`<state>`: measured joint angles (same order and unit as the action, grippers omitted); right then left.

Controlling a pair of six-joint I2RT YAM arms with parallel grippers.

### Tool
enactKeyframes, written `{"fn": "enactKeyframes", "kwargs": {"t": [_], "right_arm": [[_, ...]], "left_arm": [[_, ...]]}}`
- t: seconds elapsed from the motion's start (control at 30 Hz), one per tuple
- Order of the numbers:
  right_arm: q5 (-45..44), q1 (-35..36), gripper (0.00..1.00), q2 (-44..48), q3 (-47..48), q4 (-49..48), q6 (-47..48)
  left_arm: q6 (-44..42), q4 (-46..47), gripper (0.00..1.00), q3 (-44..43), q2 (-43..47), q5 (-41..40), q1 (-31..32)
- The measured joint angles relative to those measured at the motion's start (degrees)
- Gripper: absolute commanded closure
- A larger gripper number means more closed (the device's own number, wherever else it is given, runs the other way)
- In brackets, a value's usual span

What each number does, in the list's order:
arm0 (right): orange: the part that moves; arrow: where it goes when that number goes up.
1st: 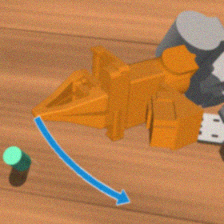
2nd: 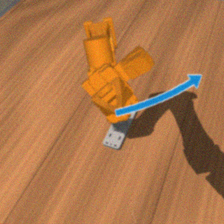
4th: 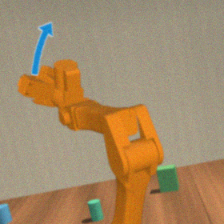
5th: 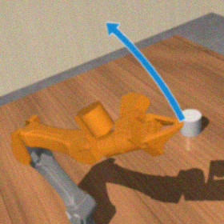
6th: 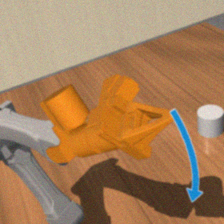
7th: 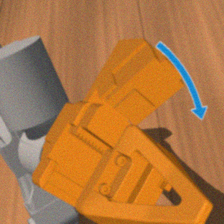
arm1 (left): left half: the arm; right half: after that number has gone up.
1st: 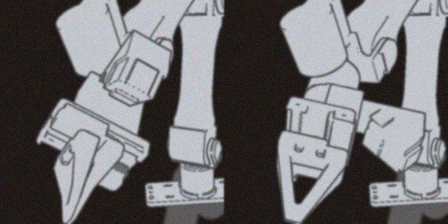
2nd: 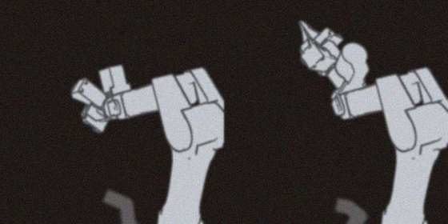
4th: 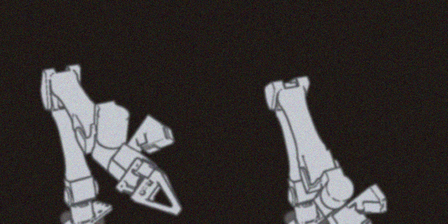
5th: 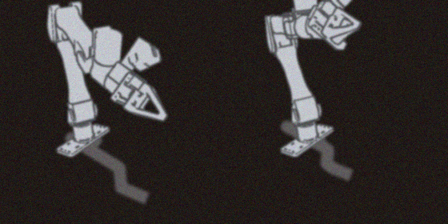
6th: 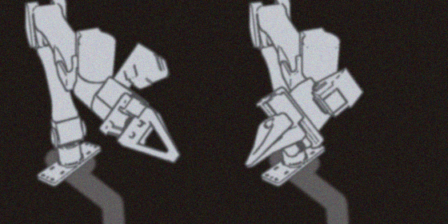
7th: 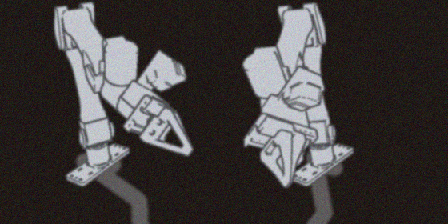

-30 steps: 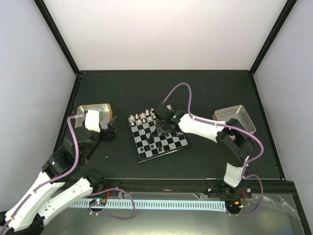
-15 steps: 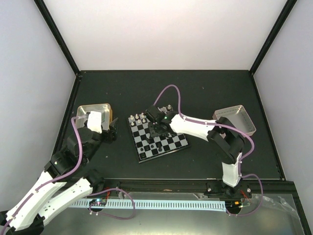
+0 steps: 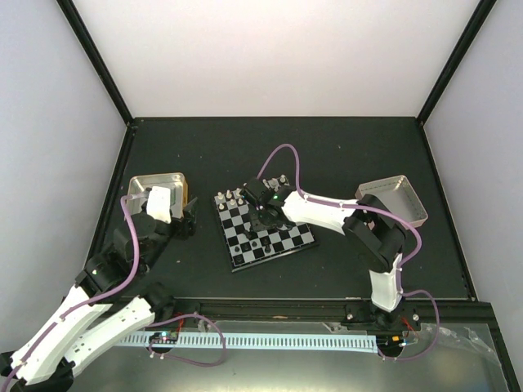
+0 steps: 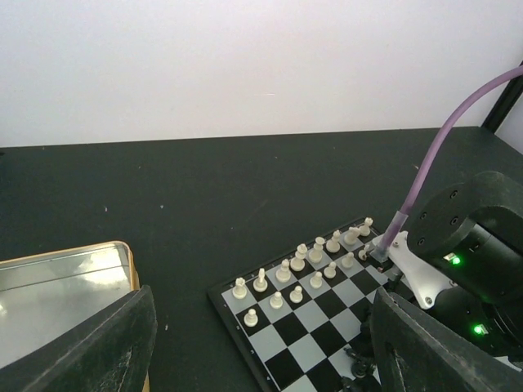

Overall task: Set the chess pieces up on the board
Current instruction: Pick up the chess piece from the chessboard.

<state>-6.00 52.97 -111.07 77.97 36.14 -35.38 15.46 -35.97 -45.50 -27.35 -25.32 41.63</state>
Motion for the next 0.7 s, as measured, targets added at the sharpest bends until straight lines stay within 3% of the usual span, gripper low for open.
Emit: {"fn": "enactKeyframes", "kwargs": {"t": [0.7], "right_arm": [[-1.8,0.0,0.98,13.2,-9.7,-2.3,-0.6]], "left_arm": [[0.0,0.0,0.27,0.0,0.0,0.0,0.0]]}}
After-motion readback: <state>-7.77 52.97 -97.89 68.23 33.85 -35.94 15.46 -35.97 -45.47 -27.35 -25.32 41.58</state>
